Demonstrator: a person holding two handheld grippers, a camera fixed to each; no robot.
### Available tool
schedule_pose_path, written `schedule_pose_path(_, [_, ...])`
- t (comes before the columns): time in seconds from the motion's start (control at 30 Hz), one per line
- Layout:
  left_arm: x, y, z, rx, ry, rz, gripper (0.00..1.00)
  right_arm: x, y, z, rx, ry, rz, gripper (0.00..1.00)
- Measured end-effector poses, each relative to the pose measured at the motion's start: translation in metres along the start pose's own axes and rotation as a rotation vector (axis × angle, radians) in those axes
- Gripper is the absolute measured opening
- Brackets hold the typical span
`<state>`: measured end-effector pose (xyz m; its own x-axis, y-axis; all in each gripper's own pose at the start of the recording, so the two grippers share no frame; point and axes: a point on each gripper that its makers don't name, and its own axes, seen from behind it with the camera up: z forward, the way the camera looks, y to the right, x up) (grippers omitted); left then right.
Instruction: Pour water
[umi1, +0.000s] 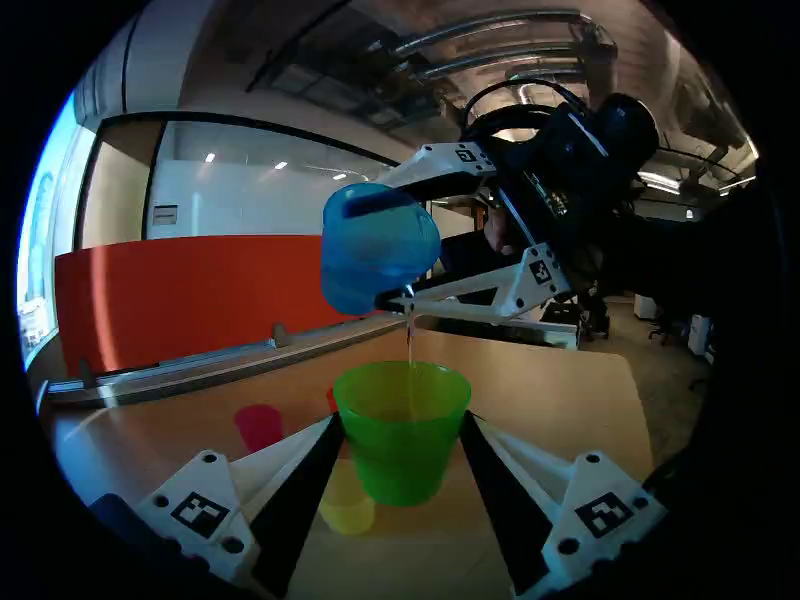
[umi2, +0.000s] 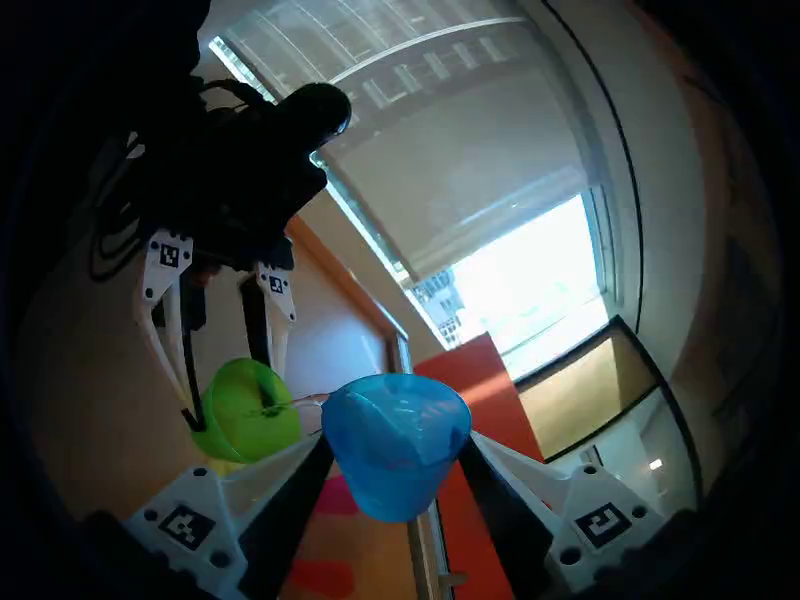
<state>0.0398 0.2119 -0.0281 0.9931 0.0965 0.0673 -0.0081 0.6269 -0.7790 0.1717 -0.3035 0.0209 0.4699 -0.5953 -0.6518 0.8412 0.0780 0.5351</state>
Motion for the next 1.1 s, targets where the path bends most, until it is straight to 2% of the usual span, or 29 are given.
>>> schedule_pose_path(1.1, [0.0013, 0.0009, 0.0004, -0.003, 0.006, -0.003, 0.83, -0.0013, 0.0039, 0.0032, -0.012, -0.012, -0.057, 0.89])
